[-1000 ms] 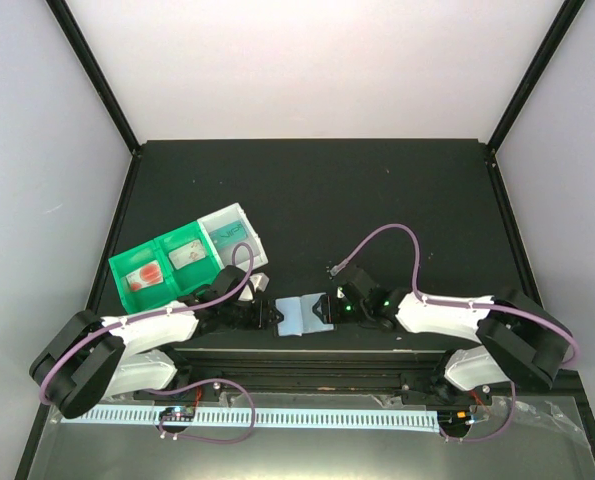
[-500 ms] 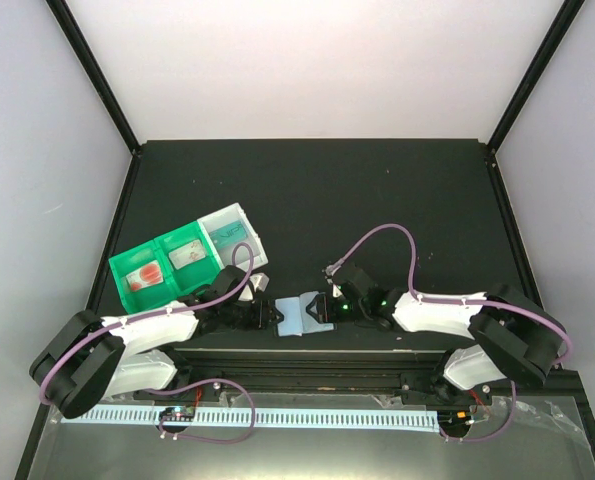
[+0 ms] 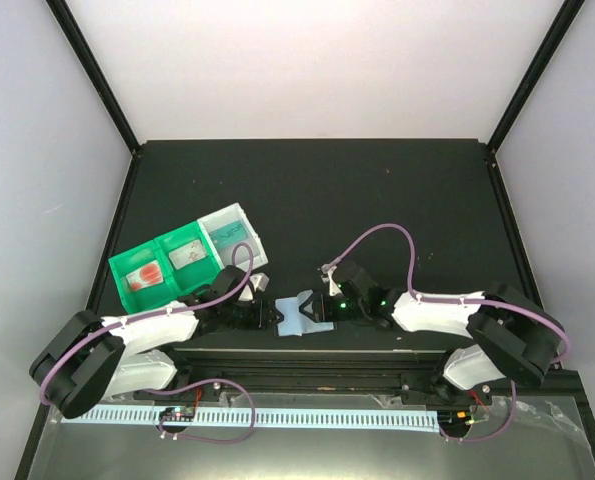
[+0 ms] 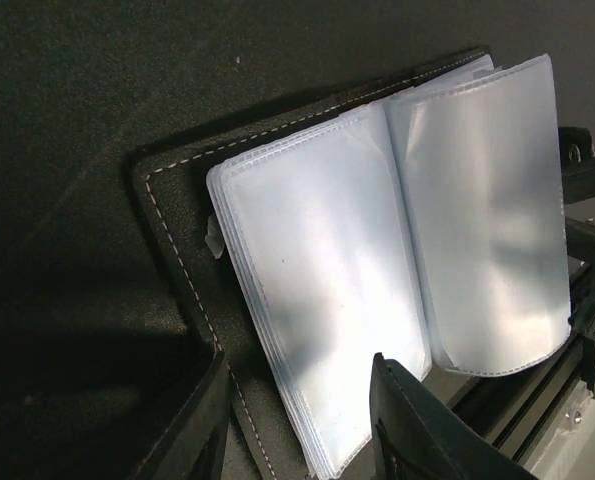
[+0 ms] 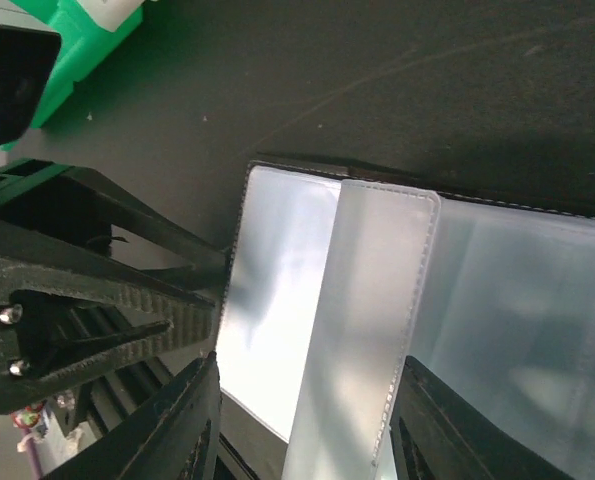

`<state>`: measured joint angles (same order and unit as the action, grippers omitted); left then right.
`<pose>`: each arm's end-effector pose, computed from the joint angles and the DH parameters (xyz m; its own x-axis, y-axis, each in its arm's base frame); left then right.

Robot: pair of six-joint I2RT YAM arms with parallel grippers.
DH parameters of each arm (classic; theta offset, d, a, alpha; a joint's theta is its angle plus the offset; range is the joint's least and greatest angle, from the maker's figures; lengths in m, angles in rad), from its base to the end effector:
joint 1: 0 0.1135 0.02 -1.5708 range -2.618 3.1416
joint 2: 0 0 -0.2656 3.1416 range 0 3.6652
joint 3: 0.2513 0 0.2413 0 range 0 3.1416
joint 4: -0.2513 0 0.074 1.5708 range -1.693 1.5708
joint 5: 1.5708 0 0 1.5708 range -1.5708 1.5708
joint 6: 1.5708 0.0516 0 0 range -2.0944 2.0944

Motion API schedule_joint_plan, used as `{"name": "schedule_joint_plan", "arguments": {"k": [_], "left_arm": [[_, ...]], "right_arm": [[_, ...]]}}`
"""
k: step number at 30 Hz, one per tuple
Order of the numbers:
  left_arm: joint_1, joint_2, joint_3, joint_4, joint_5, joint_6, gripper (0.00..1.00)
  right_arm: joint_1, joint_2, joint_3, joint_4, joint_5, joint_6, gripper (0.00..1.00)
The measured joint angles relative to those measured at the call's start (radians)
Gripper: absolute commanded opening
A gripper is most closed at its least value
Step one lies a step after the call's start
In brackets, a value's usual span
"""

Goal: Take the credit cards out of the card holder

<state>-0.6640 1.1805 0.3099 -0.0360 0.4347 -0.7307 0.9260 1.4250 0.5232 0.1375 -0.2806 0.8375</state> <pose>0.1362 -0.1341 0.1239 -0.9713 -0.0085 -0.2377 0.1547 0.7366 -0.6584 0.1464 0.2185 0.1446 -0.9382 -0.0598 -0.3408 -0.2854 0.6905 0.6646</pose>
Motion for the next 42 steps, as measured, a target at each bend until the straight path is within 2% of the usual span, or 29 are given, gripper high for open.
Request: {"name": "schedule_joint_plan", "arguments": {"k": [10,18,25,32,42], "left_arm": [[-0.005,-0.108,-0.005,-0.008,0.002,-0.019,0.41],[-0.006,-0.246,-0.007,-0.073,-0.080,-0.027,0.46],[-0.006,-0.240,-0.008,-0.089,-0.090,-0.027,0.46],[-0.006,-0.136,-0.015,-0.058,-0.066,-0.027,0.45],[-0.006,-0.092,-0.021,-0.016,-0.044,-0.027,0.45]], "right_arm": [[0.016,0.075,0.014,0.099,-0.091,0.033,0.46],[0.029,0.106,0.023,0.172,-0.141,0.055,0.47],[0.030,0.005,0.025,0.020,-0.032,-0.001,0.48],[0.030,-0.074,0.026,-0.153,0.137,-0.045,0.48],[0.030,-0.071,0.026,-0.214,0.216,-0.049,0.48]]}}
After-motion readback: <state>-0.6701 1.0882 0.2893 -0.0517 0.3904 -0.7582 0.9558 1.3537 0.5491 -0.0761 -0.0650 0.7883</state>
